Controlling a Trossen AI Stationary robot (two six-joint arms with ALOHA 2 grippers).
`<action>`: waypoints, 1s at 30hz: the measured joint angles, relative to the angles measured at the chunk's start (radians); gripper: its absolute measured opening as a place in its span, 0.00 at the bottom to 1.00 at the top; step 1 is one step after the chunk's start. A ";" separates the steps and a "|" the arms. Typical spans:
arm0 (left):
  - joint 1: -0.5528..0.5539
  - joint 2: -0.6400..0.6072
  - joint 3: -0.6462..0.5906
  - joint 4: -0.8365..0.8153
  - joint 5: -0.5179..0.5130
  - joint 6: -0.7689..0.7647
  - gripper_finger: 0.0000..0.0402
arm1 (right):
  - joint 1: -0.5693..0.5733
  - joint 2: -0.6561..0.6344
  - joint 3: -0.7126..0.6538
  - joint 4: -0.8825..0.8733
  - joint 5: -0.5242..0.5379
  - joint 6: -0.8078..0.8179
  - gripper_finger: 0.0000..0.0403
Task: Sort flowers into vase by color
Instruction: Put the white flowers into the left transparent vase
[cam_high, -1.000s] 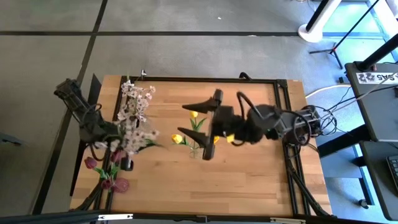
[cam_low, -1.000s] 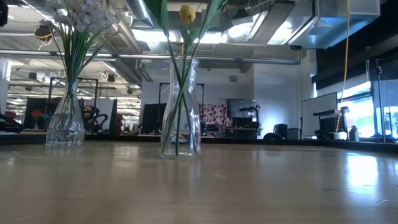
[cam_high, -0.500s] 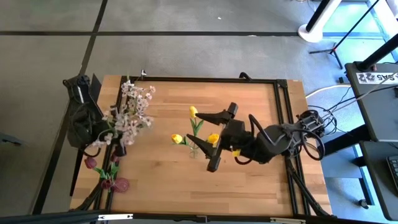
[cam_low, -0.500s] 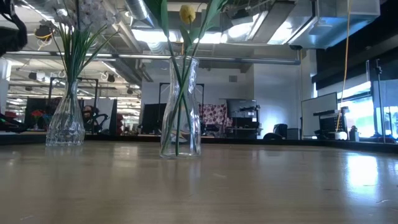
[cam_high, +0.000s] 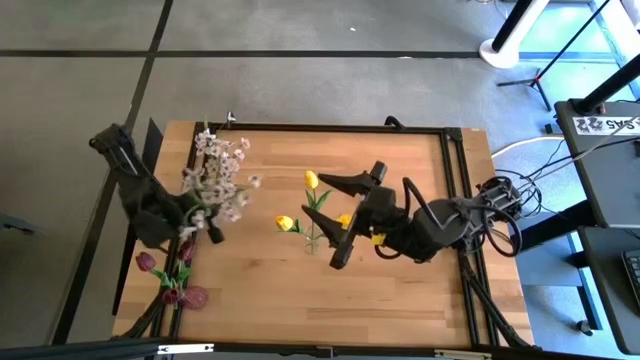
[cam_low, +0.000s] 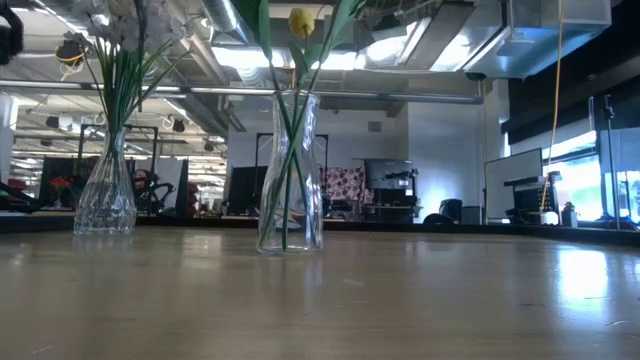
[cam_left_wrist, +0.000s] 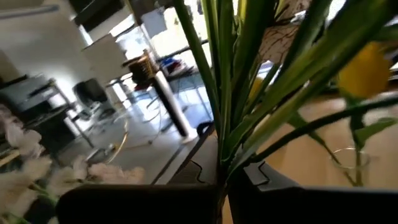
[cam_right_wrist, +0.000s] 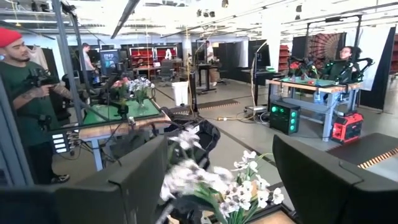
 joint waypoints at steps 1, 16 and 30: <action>0.026 0.018 0.000 0.001 0.018 -0.013 0.01 | 0.000 0.000 0.000 0.000 0.000 0.000 0.72; 0.414 0.247 0.131 0.010 0.134 -0.171 0.01 | 0.001 0.001 0.000 -0.021 -0.005 -0.002 0.72; 0.603 0.523 0.398 -0.492 0.233 -0.494 0.01 | 0.001 0.000 0.000 -0.066 -0.005 0.009 0.72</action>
